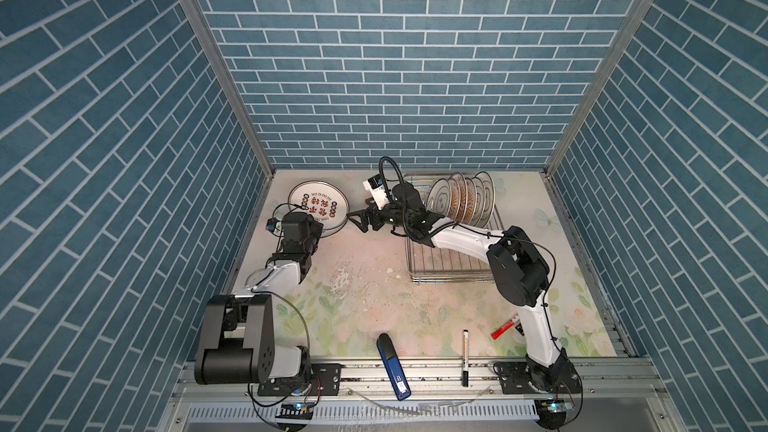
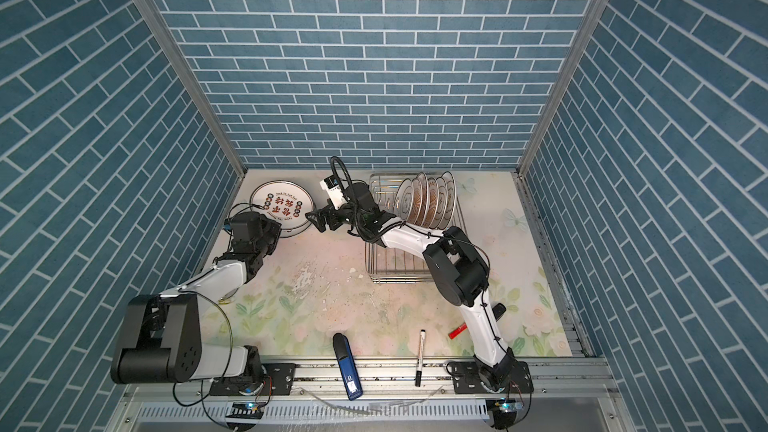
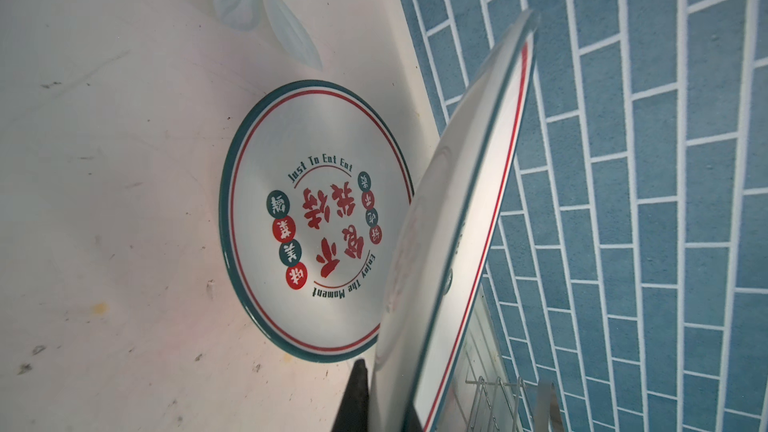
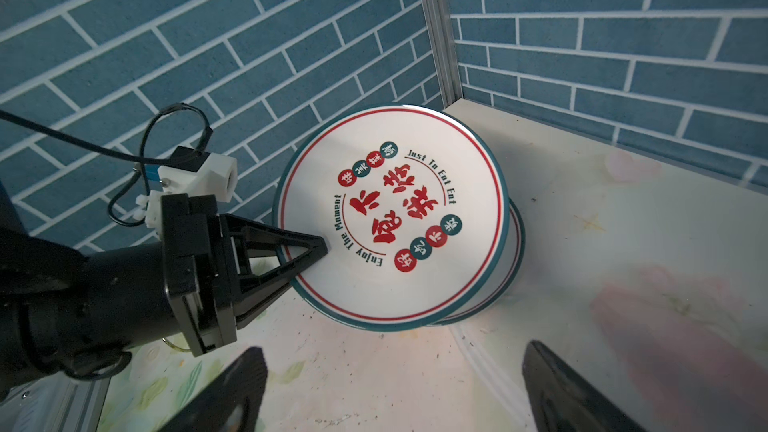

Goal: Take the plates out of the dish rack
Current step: 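Lower the plate onto the printed plate on the table and open the left gripper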

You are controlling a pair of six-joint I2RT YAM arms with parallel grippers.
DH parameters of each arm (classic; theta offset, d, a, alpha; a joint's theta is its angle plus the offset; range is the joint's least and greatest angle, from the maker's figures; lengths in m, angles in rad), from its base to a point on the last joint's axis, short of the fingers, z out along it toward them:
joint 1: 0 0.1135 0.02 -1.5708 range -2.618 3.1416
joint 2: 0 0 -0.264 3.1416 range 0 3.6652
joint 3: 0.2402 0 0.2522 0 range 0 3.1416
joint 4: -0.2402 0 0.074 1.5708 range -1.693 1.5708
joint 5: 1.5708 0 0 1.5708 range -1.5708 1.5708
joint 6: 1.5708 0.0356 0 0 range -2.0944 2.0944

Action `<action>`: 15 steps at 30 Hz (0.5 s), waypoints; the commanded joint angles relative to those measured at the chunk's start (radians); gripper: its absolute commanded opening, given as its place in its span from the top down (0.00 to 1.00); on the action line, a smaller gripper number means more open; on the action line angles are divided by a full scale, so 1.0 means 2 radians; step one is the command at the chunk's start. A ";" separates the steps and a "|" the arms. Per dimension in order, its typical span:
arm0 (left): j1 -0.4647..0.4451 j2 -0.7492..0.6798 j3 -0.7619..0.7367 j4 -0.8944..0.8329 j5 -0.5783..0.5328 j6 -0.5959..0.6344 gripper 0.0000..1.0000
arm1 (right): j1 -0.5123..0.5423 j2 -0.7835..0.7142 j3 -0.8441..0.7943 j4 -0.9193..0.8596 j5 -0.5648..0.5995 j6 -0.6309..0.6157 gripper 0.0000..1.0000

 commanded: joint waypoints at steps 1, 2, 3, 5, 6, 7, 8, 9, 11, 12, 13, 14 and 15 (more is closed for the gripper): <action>0.006 0.029 0.033 0.042 0.018 -0.007 1.00 | 0.001 0.024 0.029 -0.004 -0.015 0.007 0.03; 0.008 0.040 0.038 0.050 0.026 -0.007 1.00 | 0.002 0.029 0.034 -0.009 -0.014 0.004 0.03; 0.009 0.048 0.039 0.056 0.022 -0.007 1.00 | 0.001 0.033 0.040 -0.016 -0.011 0.001 0.03; 0.009 0.048 0.046 0.036 0.004 -0.004 1.00 | 0.001 0.043 0.056 -0.035 -0.010 -0.004 0.03; 0.011 0.049 0.045 0.042 0.009 -0.005 1.00 | 0.001 0.049 0.065 -0.044 -0.009 -0.009 0.03; 0.014 0.053 0.043 0.050 0.017 -0.010 1.00 | 0.001 0.055 0.073 -0.051 -0.009 -0.013 0.03; 0.017 0.058 0.043 0.055 0.023 -0.013 1.00 | 0.001 0.060 0.079 -0.055 -0.008 -0.017 0.03; 0.018 0.065 0.046 0.056 0.026 -0.014 1.00 | 0.001 0.066 0.088 -0.061 -0.006 -0.021 0.03; 0.022 0.083 0.053 0.058 0.041 -0.020 1.00 | 0.001 0.078 0.103 -0.075 -0.004 -0.025 0.03; 0.022 0.093 0.055 0.067 0.050 -0.022 1.00 | 0.002 0.084 0.114 -0.084 -0.005 -0.029 0.03; 0.023 0.102 0.058 0.069 0.055 -0.024 1.00 | 0.003 0.091 0.125 -0.095 -0.005 -0.031 0.03; 0.023 0.109 0.061 0.072 0.059 -0.024 1.00 | 0.004 0.097 0.134 -0.104 -0.005 -0.034 0.03; 0.023 0.115 0.063 0.073 0.059 -0.025 1.00 | 0.005 0.102 0.142 -0.110 -0.003 -0.036 0.03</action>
